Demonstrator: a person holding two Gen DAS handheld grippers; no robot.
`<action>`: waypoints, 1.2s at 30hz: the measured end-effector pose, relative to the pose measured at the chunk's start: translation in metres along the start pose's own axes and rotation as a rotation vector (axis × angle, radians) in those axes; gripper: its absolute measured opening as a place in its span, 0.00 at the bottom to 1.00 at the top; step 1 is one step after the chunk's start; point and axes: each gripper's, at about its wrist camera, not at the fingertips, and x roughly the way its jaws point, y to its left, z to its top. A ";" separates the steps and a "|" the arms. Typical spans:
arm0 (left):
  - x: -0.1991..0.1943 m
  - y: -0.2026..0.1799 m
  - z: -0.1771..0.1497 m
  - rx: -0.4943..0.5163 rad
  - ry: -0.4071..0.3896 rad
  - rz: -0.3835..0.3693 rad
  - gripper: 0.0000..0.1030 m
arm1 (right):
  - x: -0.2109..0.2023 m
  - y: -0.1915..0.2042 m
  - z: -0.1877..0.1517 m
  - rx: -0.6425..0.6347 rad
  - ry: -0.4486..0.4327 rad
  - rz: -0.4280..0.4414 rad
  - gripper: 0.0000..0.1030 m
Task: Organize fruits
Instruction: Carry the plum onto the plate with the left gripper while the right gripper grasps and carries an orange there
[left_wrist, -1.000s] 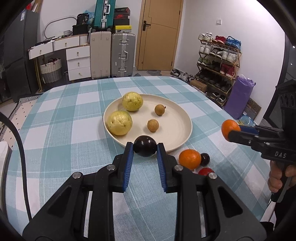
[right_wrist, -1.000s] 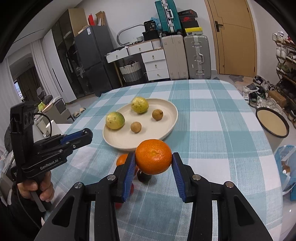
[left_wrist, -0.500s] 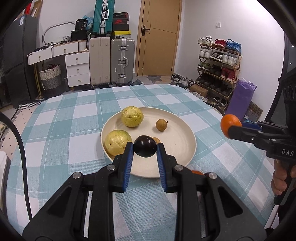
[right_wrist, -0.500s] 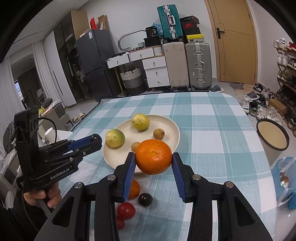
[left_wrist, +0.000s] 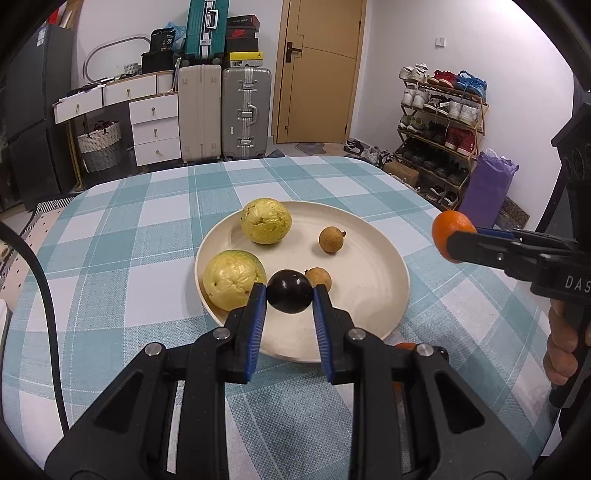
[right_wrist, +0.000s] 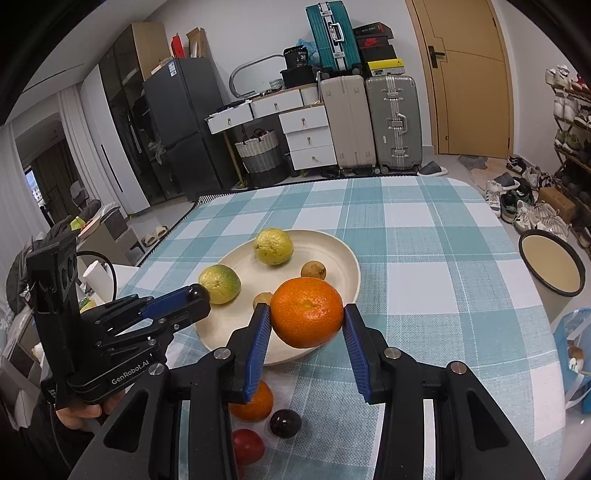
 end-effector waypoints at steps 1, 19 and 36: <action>0.001 0.000 0.000 0.000 0.002 0.001 0.22 | 0.003 -0.001 0.000 0.002 0.004 0.002 0.40; 0.022 0.003 0.001 -0.006 0.041 -0.028 0.22 | 0.050 0.008 -0.002 -0.041 0.090 0.016 0.40; 0.031 0.003 0.002 0.004 0.071 -0.027 0.22 | 0.077 0.011 0.000 -0.046 0.138 -0.015 0.40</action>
